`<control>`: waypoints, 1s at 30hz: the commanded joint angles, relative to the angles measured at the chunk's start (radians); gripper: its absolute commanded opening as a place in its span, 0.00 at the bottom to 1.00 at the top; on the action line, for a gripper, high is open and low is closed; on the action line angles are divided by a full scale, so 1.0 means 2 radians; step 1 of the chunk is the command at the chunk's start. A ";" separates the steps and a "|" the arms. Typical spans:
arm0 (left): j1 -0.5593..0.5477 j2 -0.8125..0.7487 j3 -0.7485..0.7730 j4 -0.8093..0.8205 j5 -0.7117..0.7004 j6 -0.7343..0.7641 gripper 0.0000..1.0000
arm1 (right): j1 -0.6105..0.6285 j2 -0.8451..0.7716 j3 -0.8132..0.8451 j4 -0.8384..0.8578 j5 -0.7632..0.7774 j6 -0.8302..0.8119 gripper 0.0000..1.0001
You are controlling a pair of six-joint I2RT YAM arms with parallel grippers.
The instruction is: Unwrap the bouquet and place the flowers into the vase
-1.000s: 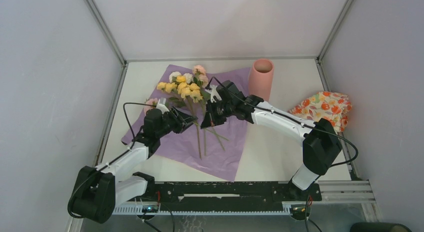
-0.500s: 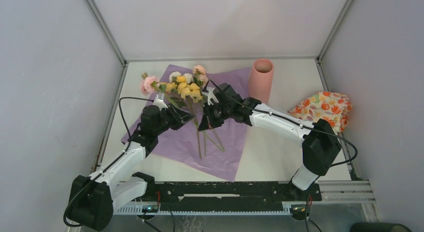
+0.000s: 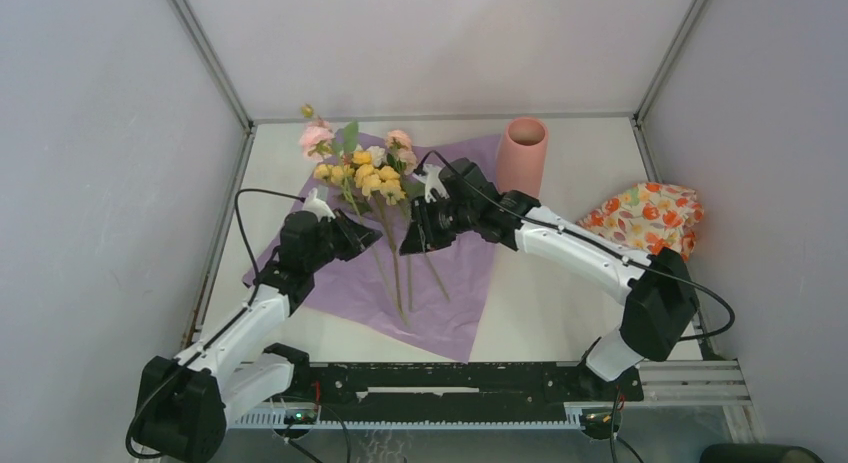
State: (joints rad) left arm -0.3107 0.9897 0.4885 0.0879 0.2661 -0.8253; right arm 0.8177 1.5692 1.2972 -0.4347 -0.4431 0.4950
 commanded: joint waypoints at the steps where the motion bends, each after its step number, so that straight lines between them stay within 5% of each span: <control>1: 0.002 -0.028 0.010 0.042 0.033 0.042 0.14 | -0.023 -0.035 0.004 0.007 0.000 -0.015 0.35; 14: -0.017 -0.065 -0.036 0.175 0.152 0.015 0.15 | -0.105 -0.027 0.022 0.054 -0.060 0.012 0.43; 17: -0.040 -0.071 -0.039 0.185 0.153 0.016 0.16 | -0.108 -0.025 0.023 0.075 -0.076 0.019 0.51; 30: -0.067 -0.088 -0.046 0.188 0.148 0.018 0.17 | -0.113 -0.005 0.023 0.168 -0.145 0.075 0.52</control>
State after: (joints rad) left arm -0.4355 0.8291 0.4202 0.4030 0.5362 -0.7860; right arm 0.5949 1.5539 1.2995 -0.2127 -0.6895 0.5941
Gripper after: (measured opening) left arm 0.172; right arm 0.520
